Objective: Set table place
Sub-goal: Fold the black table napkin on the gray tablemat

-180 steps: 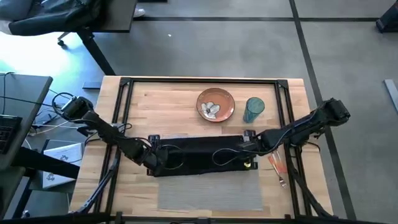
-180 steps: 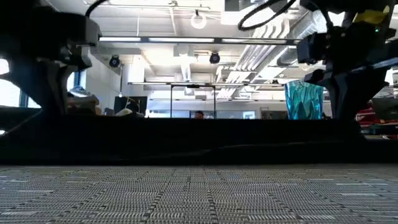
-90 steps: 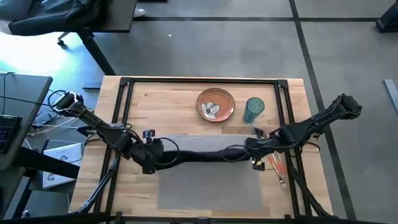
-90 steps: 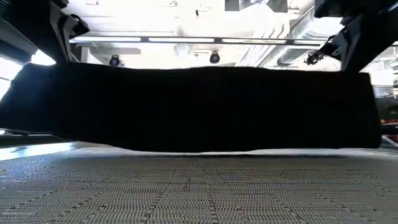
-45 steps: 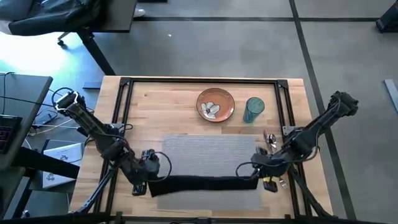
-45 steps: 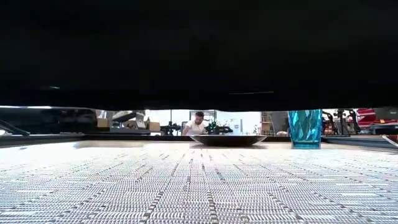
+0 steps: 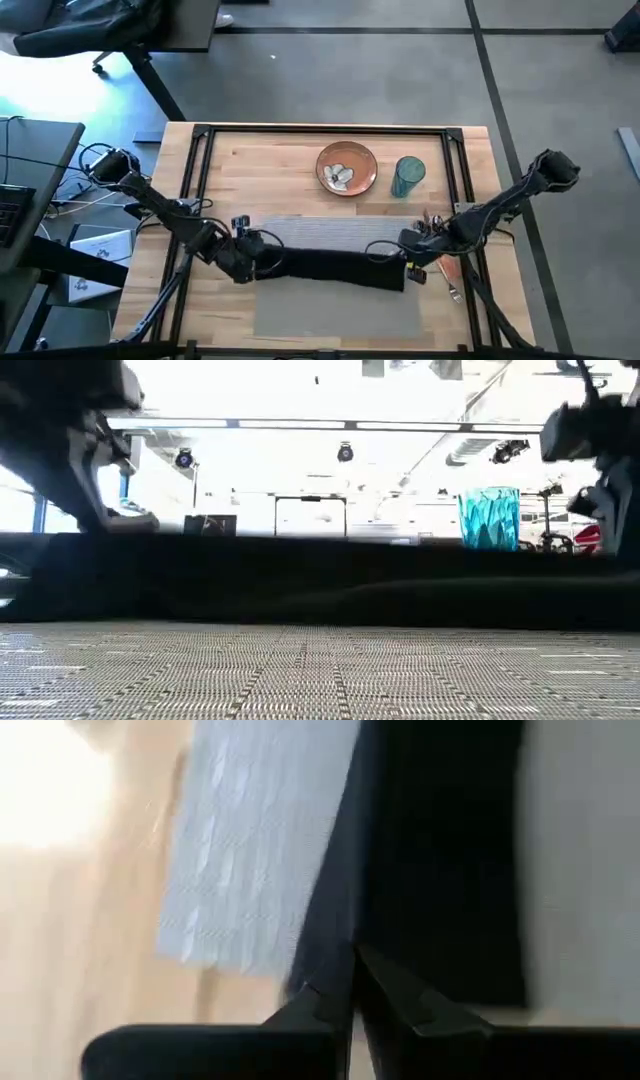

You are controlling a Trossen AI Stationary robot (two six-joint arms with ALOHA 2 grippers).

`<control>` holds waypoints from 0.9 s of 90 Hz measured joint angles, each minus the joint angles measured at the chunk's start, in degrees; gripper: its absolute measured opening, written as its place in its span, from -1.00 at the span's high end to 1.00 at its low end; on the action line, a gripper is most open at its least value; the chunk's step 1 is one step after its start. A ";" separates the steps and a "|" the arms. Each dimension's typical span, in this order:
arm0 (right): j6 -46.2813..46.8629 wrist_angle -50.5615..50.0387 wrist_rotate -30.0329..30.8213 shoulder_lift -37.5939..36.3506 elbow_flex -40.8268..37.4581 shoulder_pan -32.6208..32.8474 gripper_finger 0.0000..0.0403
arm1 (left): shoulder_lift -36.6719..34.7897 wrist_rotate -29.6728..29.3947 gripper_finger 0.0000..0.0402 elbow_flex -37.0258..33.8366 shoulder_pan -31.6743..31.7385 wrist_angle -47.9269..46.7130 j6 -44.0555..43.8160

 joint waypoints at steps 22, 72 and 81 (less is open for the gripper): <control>-6.54 2.37 2.28 0.00 0.22 -4.59 1.00 | -0.04 -4.07 1.00 -1.51 1.86 0.90 0.66; 9.25 -9.56 -20.63 -1.20 0.24 -4.67 0.37 | -0.09 -1.40 0.59 2.88 2.10 -0.75 3.76; 12.79 -9.09 -22.93 -3.43 0.24 -3.78 0.26 | -0.11 -1.35 0.51 4.26 2.43 4.31 6.10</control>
